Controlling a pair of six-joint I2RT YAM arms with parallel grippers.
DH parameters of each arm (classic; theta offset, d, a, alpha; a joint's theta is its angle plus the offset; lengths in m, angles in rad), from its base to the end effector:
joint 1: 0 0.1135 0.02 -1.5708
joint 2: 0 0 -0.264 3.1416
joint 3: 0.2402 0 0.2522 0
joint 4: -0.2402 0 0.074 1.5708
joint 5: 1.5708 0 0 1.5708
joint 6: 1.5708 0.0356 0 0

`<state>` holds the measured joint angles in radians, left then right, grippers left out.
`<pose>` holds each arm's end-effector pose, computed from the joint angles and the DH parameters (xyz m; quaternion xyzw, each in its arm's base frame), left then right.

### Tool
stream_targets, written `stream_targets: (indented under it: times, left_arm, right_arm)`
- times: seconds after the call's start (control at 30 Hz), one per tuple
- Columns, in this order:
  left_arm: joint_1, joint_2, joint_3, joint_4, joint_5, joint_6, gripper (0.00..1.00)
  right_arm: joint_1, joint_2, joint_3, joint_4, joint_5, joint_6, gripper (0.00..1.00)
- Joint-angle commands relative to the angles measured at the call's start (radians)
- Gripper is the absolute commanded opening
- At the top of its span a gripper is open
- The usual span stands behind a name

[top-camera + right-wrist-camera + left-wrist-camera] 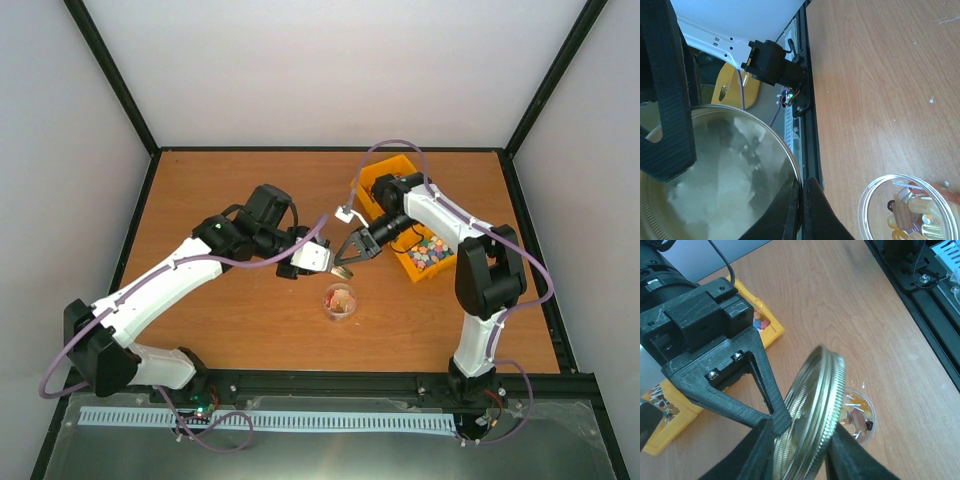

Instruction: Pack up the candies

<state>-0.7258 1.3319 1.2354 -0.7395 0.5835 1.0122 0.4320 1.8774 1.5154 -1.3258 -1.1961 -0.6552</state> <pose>0.1939 -0.1983 0.3292 0.7493 0.4981 -0.2166 0.3788 0.2948 0.1724 0.2481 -0.3985 0.7231 0.5639 0.0146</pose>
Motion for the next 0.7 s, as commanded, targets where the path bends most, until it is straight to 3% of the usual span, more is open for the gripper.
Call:
stream_targets:
  times: [0.0, 0.2, 0.43, 0.67]
  left_arm:
    - [-0.009, -0.022, -0.014, 0.02, -0.005, -0.045, 0.25]
    - [-0.009, -0.025, -0.024, 0.031, -0.011, -0.12, 0.07]
    - [0.01, -0.04, -0.045, 0.044, 0.009, -0.253, 0.02]
    - [0.105, 0.016, 0.002, -0.036, 0.259, -0.406, 0.02]
  right_arm:
    - [0.008, -0.051, -0.005, -0.017, -0.033, -0.029, 0.05]
    - [0.005, -0.083, -0.003, 0.006, -0.013, -0.004, 0.12]
    - [-0.091, -0.167, -0.049, 0.202, 0.118, 0.154, 0.47]
    - [-0.165, -0.437, -0.211, 0.42, 0.219, 0.125, 0.71]
